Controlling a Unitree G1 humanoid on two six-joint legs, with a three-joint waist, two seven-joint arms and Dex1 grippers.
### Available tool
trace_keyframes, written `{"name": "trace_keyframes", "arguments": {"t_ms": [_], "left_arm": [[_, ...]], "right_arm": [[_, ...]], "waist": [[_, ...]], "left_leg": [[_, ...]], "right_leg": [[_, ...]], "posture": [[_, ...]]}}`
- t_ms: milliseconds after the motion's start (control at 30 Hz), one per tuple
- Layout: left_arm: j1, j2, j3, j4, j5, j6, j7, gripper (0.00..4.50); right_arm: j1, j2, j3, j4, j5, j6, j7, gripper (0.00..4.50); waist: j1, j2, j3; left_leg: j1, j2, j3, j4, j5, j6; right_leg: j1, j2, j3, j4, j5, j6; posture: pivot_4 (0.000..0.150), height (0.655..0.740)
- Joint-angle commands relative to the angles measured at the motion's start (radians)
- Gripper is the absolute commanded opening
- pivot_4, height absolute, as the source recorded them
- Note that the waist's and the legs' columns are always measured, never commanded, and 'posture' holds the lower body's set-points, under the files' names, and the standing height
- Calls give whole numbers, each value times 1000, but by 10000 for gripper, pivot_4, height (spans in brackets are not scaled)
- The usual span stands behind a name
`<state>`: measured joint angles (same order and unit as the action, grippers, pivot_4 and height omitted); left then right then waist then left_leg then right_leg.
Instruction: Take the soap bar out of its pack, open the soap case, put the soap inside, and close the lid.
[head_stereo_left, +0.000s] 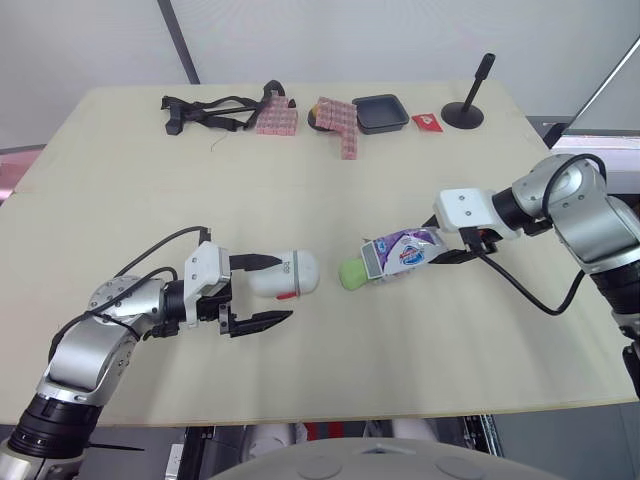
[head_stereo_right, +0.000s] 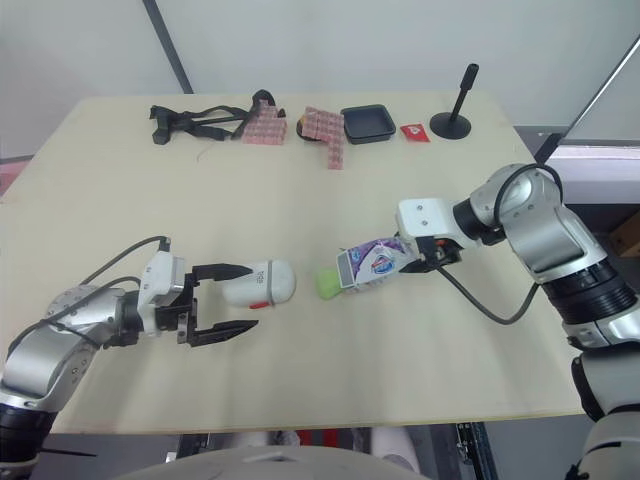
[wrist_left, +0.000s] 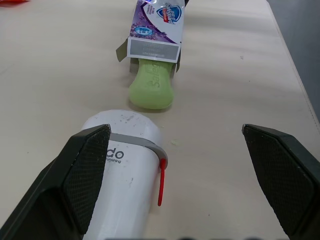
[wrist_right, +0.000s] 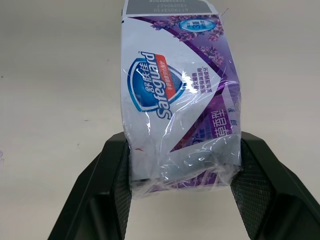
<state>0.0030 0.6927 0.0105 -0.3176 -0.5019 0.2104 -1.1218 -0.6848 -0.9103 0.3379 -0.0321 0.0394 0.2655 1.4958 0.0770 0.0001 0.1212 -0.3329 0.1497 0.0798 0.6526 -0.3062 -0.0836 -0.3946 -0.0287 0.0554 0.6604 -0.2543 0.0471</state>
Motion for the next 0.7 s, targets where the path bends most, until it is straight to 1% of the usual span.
{"name": "trace_keyframes", "arguments": {"t_ms": [33, 233, 300, 400, 533, 700], "left_arm": [[-2, 10, 11, -3, -1, -9, -10, 45000], [-5, 12, 12, 7, 2, -14, -20, 45000], [-8, 11, 12, 14, 3, -17, -26, 45000], [-11, 10, 10, 22, 7, -24, -33, 45000], [-15, 9, 11, 26, 8, -26, -37, 45000], [-15, 10, 19, 28, 5, -23, -36, 45000]], "right_arm": [[25, -68, -95, -9, 46, -19, 21, 26965], [88, -156, -216, 73, 94, -48, 1, 26965], [121, -148, -292, 97, 148, -1, -37, 26965], [178, -127, -378, 124, 191, 44, -111, 26965], [289, -46, -523, 135, 240, 114, -293, 26965], [406, 102, -670, 117, 221, 170, -619, 26965]], "waist": [[3, 0, 0], [1, 0, 0], [3, 0, 0], [4, 0, 0], [8, -1, 0], [8, 0, 0]], "left_leg": [[0, 0, 0, 0, 0, 0], [0, 0, 1, 0, 0, 0], [0, 0, 1, 0, 0, 0], [0, 1, 1, 0, 0, 0], [0, 2, 1, 1, 0, 0], [0, 1, 1, 1, 0, 0]], "right_leg": [[0, 0, 1, 0, 0, 0], [0, 1, 4, 0, 0, 0], [0, 2, 5, 0, 0, 0], [1, 3, 6, -1, 0, 0], [1, 3, 6, -2, 0, 0], [2, 4, 7, -2, 0, 0]], "posture": [[1500, 7400], [1500, 7400], [1500, 7400], [1500, 7400], [1500, 7400], [1500, 7400]]}}
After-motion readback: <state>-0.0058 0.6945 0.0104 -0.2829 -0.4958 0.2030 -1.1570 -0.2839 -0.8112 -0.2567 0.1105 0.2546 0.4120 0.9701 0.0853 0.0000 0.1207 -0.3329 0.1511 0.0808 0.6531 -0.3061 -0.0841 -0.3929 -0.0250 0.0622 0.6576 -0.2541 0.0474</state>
